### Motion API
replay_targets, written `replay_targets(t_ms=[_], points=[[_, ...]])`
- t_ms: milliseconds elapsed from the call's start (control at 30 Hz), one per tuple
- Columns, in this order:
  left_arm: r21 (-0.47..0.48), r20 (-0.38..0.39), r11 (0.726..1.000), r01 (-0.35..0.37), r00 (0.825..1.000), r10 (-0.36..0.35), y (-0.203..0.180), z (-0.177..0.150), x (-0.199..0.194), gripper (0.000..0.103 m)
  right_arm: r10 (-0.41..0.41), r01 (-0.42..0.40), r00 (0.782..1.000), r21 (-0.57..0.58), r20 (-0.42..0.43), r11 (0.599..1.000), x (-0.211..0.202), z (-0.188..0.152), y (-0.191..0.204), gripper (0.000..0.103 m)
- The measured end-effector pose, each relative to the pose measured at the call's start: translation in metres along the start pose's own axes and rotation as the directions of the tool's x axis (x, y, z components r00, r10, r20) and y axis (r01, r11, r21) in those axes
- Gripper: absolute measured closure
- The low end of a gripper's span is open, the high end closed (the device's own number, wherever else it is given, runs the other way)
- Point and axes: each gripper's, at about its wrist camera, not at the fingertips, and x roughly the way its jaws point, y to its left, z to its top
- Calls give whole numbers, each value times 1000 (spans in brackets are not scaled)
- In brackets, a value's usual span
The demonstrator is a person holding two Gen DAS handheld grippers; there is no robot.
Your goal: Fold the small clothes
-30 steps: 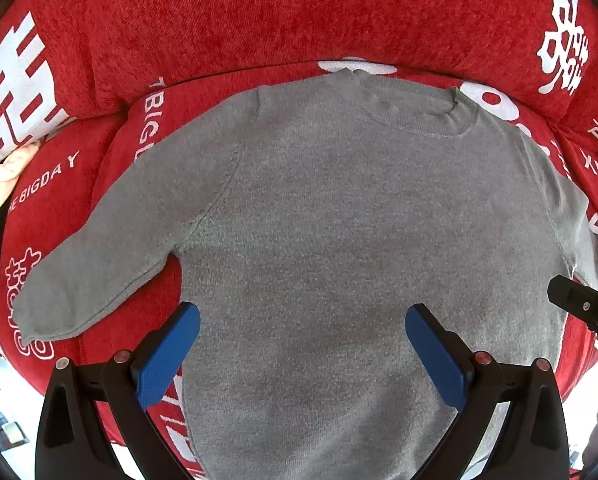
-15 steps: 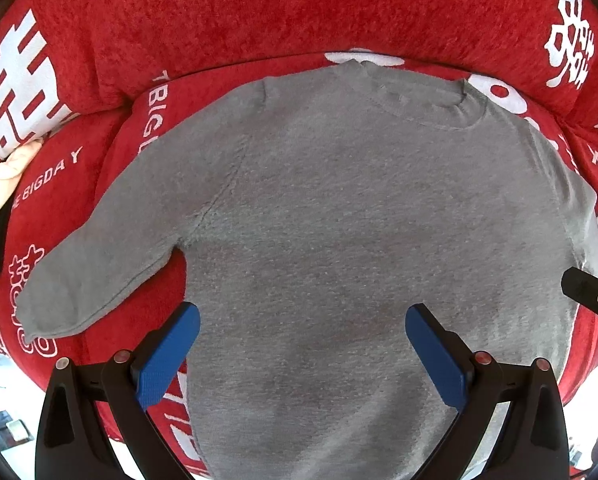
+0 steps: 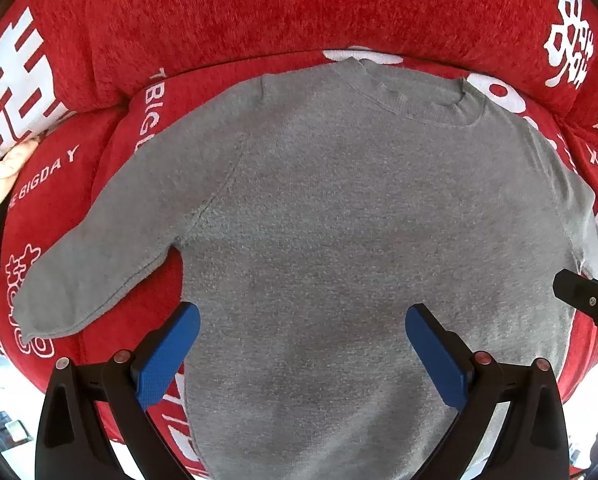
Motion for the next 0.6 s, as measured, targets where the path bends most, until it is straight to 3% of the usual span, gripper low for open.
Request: replay_targets(t_ms=[233, 600], points=[[-16, 1, 1000, 3, 1000, -3, 2, 1, -1, 0, -17, 17, 1000, 62, -9, 998, 3, 1, -10, 0], [-39, -6, 998, 54, 998, -55, 7, -3, 0, 0, 16, -15, 1000, 48, -23, 999, 4, -3, -3, 0]])
